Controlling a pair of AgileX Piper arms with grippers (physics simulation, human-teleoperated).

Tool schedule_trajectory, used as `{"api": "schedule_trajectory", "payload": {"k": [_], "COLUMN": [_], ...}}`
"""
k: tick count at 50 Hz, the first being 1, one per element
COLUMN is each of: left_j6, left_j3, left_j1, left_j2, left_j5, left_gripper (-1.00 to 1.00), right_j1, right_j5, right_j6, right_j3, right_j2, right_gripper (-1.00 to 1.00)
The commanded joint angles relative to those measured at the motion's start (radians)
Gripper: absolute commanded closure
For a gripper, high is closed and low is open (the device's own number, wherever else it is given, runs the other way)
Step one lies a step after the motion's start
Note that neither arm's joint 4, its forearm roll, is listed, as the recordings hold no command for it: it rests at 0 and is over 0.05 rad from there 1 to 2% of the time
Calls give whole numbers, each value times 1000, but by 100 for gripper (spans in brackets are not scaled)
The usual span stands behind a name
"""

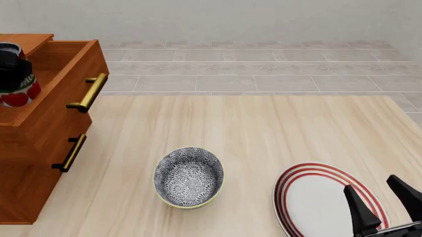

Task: Put the ketchup in the top drawer of the cabinet.

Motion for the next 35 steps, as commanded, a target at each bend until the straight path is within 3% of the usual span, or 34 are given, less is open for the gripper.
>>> {"api": "schedule_trajectory", "payload": {"k": [1,28,29,35], "left_j6": [25,57,54,61], "left_j3": [-7,36,32,33], "left_j1": [4,9,11,18], "left_j2": [-1,-8,-6,-4], "left_j5": [-7,-31,-30,-37], "left_gripper": [100,100,-100,-100], "right_j1": [3,8,8,9], "right_j5": [-4,-21,-22,-33], "right_j6": [-2,-2,-3,-2], "right_j3": [-1,6,6,12], "right_j2": [7,28,29,38], "right_gripper": [-100,-100,-100,-100]}}
